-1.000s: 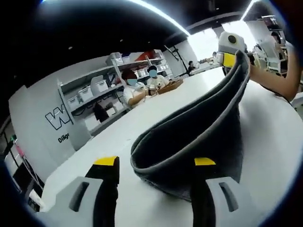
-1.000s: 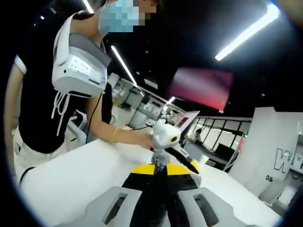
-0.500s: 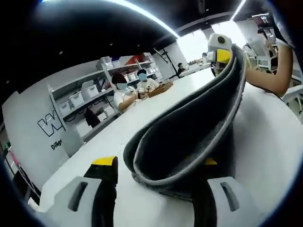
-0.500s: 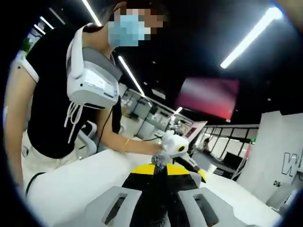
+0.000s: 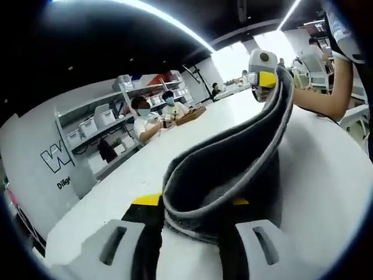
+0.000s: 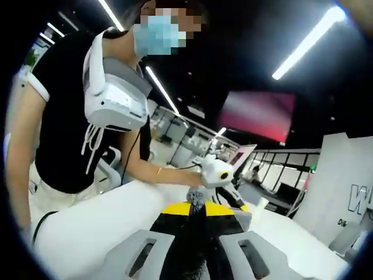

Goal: Open the folded towel by lifting each exposed corner and separating the folded layers until the towel lies flat within the target outline without major curled edges

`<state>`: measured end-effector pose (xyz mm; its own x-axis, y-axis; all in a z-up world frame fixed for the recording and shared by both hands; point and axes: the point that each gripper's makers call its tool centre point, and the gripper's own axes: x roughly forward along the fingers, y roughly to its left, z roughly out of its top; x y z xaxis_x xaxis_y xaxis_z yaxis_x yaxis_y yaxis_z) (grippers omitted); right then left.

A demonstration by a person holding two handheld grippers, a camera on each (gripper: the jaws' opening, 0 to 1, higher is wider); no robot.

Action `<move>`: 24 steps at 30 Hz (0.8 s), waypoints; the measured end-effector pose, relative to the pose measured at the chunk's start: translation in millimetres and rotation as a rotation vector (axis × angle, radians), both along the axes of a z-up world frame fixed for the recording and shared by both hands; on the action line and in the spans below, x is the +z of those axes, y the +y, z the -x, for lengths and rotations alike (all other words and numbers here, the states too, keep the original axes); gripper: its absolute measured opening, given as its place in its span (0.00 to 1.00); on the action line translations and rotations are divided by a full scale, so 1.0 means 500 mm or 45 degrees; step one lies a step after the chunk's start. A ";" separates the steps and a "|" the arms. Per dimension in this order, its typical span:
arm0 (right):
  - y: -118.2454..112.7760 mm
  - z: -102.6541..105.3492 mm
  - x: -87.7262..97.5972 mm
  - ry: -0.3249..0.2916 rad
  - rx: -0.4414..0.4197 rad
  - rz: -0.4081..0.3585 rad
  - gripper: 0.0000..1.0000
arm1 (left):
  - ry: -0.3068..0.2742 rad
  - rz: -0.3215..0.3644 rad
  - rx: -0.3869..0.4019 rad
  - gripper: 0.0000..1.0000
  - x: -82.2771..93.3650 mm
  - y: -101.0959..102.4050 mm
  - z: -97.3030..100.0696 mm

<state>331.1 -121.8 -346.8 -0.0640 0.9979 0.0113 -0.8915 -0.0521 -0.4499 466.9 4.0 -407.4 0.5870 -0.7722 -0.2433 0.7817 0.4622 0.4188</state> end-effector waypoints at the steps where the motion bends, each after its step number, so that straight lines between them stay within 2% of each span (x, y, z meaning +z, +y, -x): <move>1: 0.000 -0.004 -0.002 -0.002 -0.012 0.006 0.00 | 0.033 0.020 -0.029 0.10 -0.004 -0.008 0.008; 2: 0.000 -0.006 -0.003 0.002 -0.018 0.008 0.00 | 0.061 0.030 -0.051 0.09 -0.008 -0.013 0.014; 5: 0.004 -0.004 -0.004 0.006 -0.017 0.007 0.00 | 0.056 0.008 -0.032 0.09 -0.013 -0.011 0.007; 7: 0.014 -0.008 -0.008 0.048 -0.047 0.022 0.00 | 0.073 0.023 -0.031 0.08 -0.013 -0.011 0.006; 8: 0.017 -0.008 -0.013 0.033 -0.057 0.041 0.00 | 0.107 0.025 -0.015 0.08 -0.017 -0.009 0.005; 9: 0.020 -0.002 -0.016 0.023 -0.051 0.043 0.00 | 0.108 0.020 -0.013 0.08 -0.017 -0.008 0.005; 13: 0.025 0.003 -0.026 0.050 -0.058 0.074 0.00 | 0.132 0.044 -0.009 0.08 -0.016 -0.008 0.009; 17: 0.011 -0.005 -0.011 0.069 -0.093 0.036 0.00 | 0.176 0.097 0.025 0.08 -0.014 -0.003 0.010; 21: -0.004 -0.008 -0.006 0.101 -0.153 0.006 0.00 | 0.146 0.111 0.048 0.08 -0.007 0.003 0.021; 24: -0.007 0.003 0.000 0.061 -0.201 0.017 0.00 | 0.123 0.116 0.068 0.08 0.000 0.004 0.038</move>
<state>329.8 -125.1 -346.9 0.0940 0.9956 -0.0023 -0.9095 0.0849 -0.4070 447.8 5.9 -407.2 0.6049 -0.7620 -0.2310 0.7897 0.5369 0.2968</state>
